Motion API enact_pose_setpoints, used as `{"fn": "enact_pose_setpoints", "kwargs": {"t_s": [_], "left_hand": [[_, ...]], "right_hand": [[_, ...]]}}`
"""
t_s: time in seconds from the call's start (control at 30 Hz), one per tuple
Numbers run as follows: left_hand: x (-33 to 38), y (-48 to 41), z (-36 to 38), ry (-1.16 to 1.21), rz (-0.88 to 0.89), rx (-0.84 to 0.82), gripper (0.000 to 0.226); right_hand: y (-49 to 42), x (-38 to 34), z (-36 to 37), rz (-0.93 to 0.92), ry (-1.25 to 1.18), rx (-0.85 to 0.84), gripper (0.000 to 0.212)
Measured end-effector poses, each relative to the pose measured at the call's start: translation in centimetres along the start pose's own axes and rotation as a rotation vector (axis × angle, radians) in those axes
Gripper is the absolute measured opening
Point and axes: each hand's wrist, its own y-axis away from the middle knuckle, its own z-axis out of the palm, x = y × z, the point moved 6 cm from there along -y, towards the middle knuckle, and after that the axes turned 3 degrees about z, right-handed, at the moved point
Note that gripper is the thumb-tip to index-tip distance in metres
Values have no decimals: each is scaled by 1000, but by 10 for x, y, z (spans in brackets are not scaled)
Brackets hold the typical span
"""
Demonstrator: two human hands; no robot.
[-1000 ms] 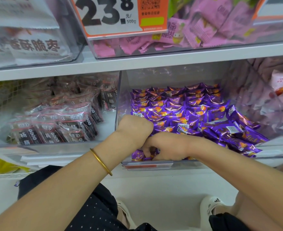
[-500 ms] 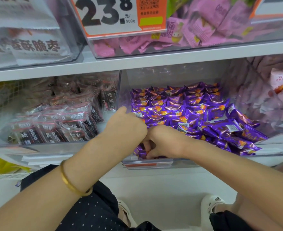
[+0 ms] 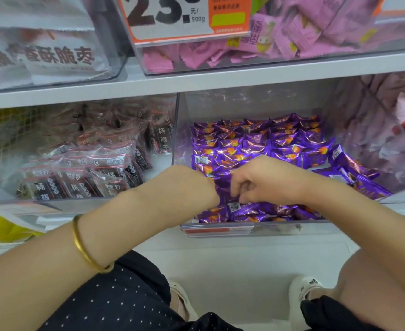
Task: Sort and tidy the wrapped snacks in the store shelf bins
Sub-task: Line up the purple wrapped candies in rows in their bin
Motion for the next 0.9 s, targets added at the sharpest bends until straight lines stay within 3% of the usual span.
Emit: {"fn": "enact_pose_setpoints", "kwargs": {"t_s": [0.07,0.13,0.3,0.57,0.73,0.9], "left_hand": [[3,-11,2,53,-17,-42,16],[5,-21,7,99,-54,-105,23],[9,-37,16,89,-97,-118,26],[4,-40,20,105,-135,-136,35],[2,-39,19,148,-157,-102,33],[-1,-39,15,428,-84,-102,29]], "right_hand": [[7,6,10,5,20,-150,22],[8,9,21,-13,139,-225,28],[6,7,31,-88,342,-140,22],[10,3,19,-142,-30,-149,22],[4,-3,30,-129,89,-153,24],[13,7,17,-119,76,-85,23]]}}
